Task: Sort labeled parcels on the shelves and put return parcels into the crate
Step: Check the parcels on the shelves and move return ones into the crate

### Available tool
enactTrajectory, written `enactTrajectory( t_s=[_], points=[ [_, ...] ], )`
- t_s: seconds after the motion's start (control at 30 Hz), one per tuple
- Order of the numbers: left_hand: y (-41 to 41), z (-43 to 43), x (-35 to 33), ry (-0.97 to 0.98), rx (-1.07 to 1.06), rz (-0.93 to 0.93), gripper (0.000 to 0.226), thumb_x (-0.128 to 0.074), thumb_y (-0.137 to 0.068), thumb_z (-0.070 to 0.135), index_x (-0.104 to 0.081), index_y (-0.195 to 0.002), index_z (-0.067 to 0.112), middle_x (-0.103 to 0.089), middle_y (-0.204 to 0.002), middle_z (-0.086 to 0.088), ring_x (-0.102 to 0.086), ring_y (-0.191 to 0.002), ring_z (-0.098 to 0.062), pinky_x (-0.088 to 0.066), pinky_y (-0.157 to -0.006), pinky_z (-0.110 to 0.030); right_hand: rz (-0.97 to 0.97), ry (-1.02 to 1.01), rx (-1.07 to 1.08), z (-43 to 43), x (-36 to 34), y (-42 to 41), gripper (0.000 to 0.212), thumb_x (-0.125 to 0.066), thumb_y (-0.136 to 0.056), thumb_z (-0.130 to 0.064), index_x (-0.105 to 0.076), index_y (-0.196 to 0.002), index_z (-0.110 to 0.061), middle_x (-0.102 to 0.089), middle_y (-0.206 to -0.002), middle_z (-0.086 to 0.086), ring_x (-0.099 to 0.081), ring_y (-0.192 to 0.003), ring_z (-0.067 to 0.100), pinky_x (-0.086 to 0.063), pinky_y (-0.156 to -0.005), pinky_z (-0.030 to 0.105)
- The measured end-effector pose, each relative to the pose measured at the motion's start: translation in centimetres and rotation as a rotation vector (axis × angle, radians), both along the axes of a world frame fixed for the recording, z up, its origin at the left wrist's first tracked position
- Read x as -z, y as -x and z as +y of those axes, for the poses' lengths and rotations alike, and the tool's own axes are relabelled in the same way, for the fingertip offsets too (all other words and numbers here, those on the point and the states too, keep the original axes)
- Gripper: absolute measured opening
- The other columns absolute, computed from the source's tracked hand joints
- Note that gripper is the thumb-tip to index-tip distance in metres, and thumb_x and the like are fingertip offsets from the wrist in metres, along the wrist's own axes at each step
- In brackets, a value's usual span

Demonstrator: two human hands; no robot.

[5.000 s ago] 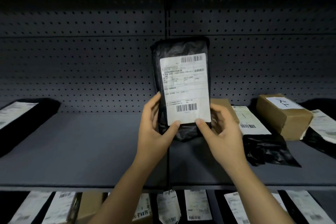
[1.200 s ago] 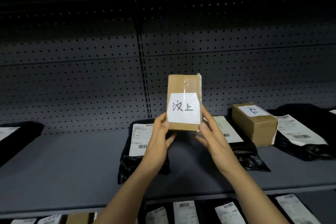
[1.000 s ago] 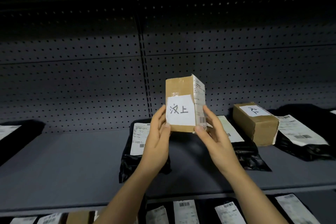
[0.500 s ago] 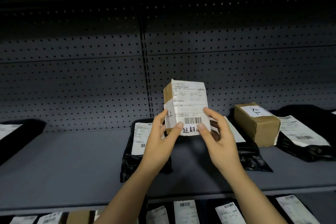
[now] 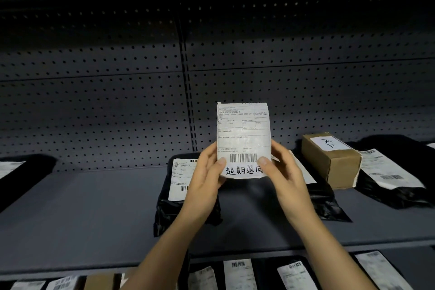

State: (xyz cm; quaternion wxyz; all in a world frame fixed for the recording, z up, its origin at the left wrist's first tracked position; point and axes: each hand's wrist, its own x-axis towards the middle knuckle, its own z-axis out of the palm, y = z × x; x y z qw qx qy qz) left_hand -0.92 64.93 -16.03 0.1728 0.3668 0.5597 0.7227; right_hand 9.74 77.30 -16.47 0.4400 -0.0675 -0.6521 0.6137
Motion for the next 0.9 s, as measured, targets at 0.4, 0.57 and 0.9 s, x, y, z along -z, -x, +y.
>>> enactTrajectory(
  t_s=[0.4, 0.57, 0.9],
  points=[
    [-0.4, 0.3, -0.2, -0.012, 0.009, 0.015, 0.039, -0.047, -0.095, 0.019, -0.046, -0.134, 0.019, -0.064, -0.126, -0.003, -0.061, -0.115, -0.014, -0.052, -0.092, -0.026, -0.023, 0.058, -0.064, 0.8, 0.5, -0.5, 0.051, -0.071, -0.081, -0.034, -0.054, -0.128, -0.028, -0.065, -0.126, -0.007, -0.063, -0.115, 0.012, -0.05, -0.097, 0.034],
    [-0.8, 0.6, -0.7, 0.048, 0.005, 0.088, 0.033, -0.046, -0.1, 0.015, -0.048, -0.132, 0.023, -0.061, -0.129, 0.005, -0.057, -0.12, -0.009, -0.047, -0.102, -0.028, -0.012, 0.121, -0.041, 1.6, 0.7, -1.1, 0.057, -0.071, -0.07, -0.043, -0.058, -0.124, -0.031, -0.067, -0.122, -0.003, -0.061, -0.118, 0.018, -0.048, -0.1, 0.042],
    [-1.1, 1.2, -1.1, 0.287, -0.347, 0.742, 0.034, -0.058, -0.089, 0.051, -0.052, -0.121, 0.04, -0.05, -0.123, 0.023, -0.044, -0.12, 0.006, -0.031, -0.097, -0.007, 0.042, 0.161, 0.081, 4.5, 0.3, -5.5, 0.045, -0.074, -0.081, -0.023, -0.059, -0.123, -0.028, -0.068, -0.123, -0.004, -0.063, -0.116, 0.018, -0.043, -0.106, 0.05]
  ],
)
